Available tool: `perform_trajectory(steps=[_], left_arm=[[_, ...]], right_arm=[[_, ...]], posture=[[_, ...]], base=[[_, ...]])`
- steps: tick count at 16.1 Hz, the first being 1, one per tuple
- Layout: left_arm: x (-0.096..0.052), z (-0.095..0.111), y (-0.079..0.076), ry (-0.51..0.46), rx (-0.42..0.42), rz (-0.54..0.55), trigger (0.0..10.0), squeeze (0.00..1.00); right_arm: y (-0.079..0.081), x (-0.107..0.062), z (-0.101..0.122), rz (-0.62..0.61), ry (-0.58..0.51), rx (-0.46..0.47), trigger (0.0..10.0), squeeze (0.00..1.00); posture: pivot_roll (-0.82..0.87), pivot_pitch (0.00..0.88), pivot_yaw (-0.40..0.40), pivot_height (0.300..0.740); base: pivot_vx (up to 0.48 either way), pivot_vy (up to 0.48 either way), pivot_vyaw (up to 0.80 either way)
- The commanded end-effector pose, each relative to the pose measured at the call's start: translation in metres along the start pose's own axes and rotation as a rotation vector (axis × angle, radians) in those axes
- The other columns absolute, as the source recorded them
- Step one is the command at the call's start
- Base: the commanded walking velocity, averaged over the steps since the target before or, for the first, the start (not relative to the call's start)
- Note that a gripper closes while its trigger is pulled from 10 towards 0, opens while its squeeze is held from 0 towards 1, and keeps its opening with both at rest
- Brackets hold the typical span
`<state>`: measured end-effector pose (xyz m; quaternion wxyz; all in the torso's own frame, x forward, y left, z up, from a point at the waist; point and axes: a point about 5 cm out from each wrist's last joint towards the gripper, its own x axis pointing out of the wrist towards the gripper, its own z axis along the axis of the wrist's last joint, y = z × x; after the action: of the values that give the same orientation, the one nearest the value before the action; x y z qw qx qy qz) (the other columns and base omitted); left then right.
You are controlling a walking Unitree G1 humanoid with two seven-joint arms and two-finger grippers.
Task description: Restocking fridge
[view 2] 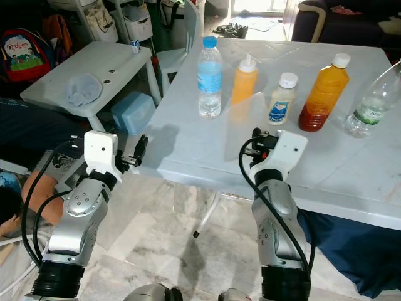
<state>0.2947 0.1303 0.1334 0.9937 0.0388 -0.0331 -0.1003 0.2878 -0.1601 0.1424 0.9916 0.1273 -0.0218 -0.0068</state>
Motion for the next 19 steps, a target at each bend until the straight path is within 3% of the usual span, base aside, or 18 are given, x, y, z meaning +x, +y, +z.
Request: perform_trajectory(steps=[1,2,6,19], left_arm=[[0.001,-0.003,0.000,0.013,0.011,0.005,10.0,0.00],[0.001,-0.003,-0.001,0.013,0.011,0.007,10.0,0.00],[0.002,-0.005,-0.001,0.022,0.017,0.026,10.0,0.00],[-0.001,-0.011,0.003,0.039,0.020,0.064,10.0,0.00]], right_arm=[[0.008,-0.002,-0.001,0.048,0.010,-0.016,10.0,0.00],[0.017,-0.003,0.001,0.119,-0.005,-0.033,10.0,0.00],[0.028,-0.007,0.000,0.194,-0.014,-0.065,10.0,0.00],[0.032,-0.011,-0.004,0.247,-0.011,-0.092,10.0,0.00]], posture=[[-0.03,0.032,0.060,0.740],[-0.03,0.029,0.059,0.740],[-0.03,0.029,0.058,0.740],[-0.03,0.025,0.055,0.740]], base=[[0.000,0.000,0.51],[0.000,0.000,0.80],[0.000,0.000,0.80],[-0.018,0.000,0.80]])
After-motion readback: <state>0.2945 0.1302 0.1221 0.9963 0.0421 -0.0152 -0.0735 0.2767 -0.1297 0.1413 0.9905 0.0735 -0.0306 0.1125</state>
